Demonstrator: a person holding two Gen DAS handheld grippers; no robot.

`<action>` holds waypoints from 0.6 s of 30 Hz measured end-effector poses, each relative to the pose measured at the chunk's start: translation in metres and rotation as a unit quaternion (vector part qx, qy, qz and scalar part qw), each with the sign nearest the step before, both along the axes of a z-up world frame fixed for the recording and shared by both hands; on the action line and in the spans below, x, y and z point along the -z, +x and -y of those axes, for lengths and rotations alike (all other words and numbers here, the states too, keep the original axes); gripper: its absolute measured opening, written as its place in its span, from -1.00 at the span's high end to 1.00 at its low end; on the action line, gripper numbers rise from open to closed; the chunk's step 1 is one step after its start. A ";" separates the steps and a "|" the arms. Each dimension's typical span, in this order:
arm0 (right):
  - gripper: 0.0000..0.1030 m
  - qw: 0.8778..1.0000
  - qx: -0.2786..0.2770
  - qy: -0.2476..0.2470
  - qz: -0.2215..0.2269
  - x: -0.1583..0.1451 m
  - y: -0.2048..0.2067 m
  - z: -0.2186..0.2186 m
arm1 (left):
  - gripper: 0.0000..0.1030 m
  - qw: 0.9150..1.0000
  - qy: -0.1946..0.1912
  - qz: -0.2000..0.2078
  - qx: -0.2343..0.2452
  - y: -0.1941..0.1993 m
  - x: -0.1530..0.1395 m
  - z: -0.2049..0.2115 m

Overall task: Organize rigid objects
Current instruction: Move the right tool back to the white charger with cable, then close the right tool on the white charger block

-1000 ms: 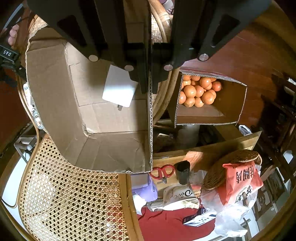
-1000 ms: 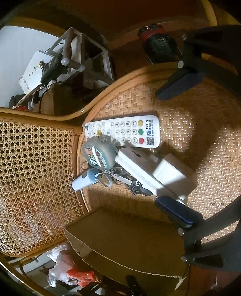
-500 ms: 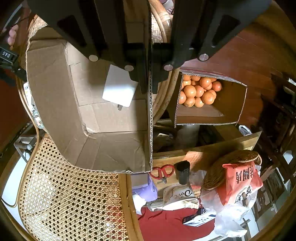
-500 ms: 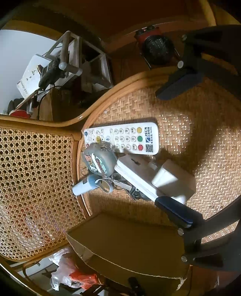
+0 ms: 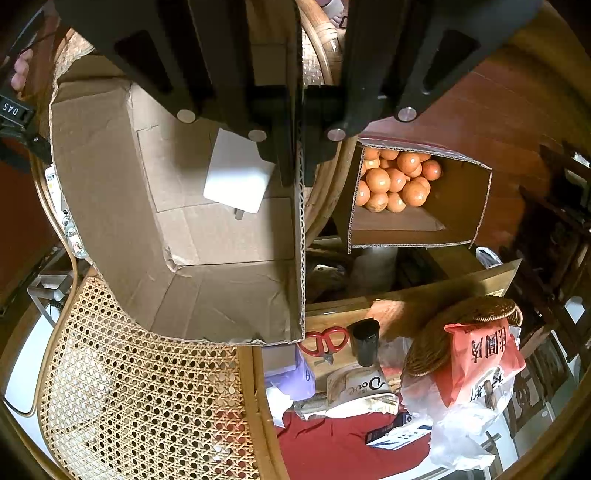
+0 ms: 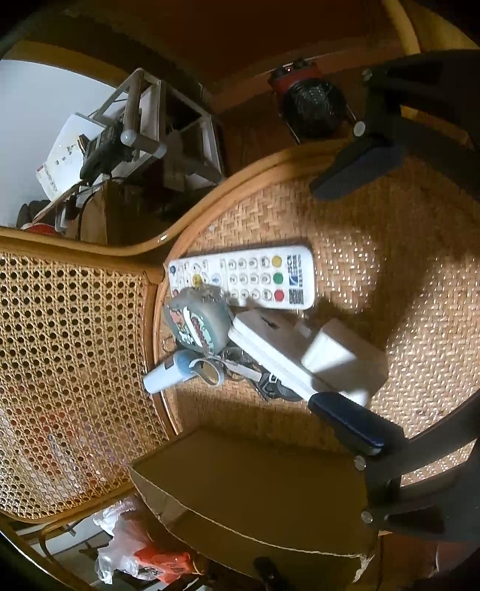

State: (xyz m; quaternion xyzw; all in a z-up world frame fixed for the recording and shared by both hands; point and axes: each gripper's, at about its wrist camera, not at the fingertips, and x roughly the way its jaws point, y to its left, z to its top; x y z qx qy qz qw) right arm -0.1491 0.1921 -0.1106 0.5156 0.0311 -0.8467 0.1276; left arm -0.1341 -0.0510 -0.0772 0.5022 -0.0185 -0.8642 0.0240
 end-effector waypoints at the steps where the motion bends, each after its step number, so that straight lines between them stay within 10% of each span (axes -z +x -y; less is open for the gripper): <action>1: -1.00 1.000 0.002 0.006 0.001 0.001 0.000 -0.001 | 0.94 1.000 0.000 0.000 0.000 0.000 0.000 0.000; 18: -1.00 0.999 0.017 -0.005 0.041 0.014 -0.001 0.008 | 0.93 1.000 -0.001 0.002 -0.003 -0.002 0.001 -0.001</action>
